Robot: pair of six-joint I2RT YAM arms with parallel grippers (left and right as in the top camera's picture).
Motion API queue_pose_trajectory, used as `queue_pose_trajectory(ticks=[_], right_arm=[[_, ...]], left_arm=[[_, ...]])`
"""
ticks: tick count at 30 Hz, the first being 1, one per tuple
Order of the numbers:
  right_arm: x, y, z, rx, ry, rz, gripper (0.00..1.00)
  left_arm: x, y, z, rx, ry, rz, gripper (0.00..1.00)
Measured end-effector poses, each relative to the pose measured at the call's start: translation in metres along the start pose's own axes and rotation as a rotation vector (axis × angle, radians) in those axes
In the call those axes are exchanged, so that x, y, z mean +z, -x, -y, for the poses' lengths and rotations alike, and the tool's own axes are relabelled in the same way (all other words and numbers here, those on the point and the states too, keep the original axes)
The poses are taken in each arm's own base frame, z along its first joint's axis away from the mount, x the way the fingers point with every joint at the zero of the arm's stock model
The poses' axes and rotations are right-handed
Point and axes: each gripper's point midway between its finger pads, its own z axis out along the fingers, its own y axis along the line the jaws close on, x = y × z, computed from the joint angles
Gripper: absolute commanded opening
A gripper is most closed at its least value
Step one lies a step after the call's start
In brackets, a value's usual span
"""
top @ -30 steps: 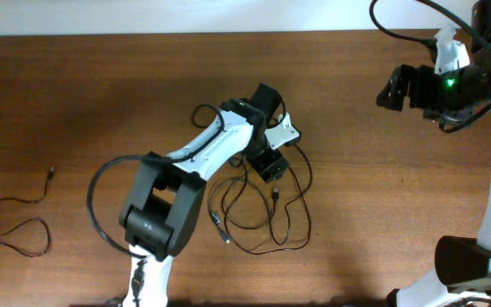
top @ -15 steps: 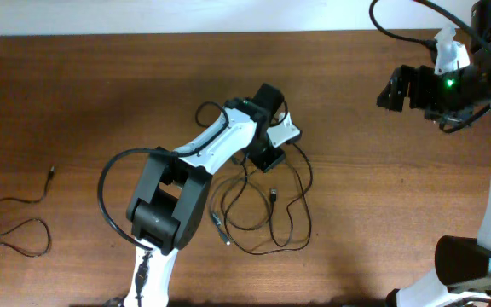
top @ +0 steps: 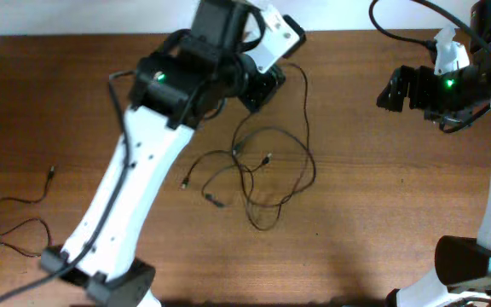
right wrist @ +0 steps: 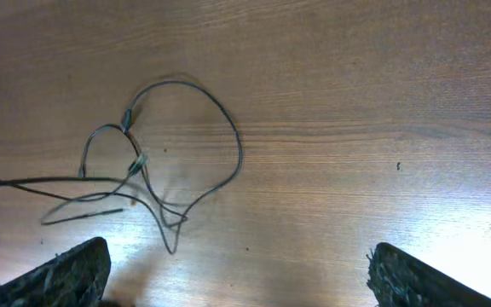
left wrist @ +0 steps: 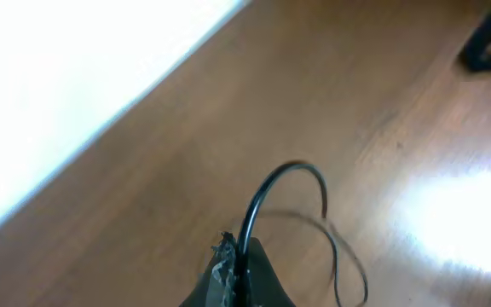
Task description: Untangle cables
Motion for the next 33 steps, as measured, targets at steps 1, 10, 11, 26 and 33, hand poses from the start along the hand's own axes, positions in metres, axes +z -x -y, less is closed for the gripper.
queue_pose_trajectory(ticks=[1, 10, 11, 26, 33], right_arm=[[0.000, 0.000, 0.000, 0.000, 0.000, 0.000, 0.98], [0.001, 0.000, 0.000, 0.001, 0.000, -0.002, 0.98], [0.001, 0.000, 0.000, 0.001, 0.000, -0.003, 0.98], [0.051, -0.011, -0.180, -0.297, 0.413, -0.024, 0.88], [0.103, -0.015, -0.234, -0.105, 0.530, -0.173, 0.78]], left_arm=[[-0.025, 0.018, -0.002, 0.007, 0.032, 0.085, 0.00], [-0.194, 0.145, -0.024, 0.045, 0.256, 0.777, 0.00], [-0.213, 0.155, -0.025, 0.048, 0.287, 0.844, 0.00], [-0.257, 0.132, -0.095, -0.458, 0.598, 0.951, 0.00], [-0.255, 0.129, -0.096, -0.461, 0.602, 0.940, 0.00]])
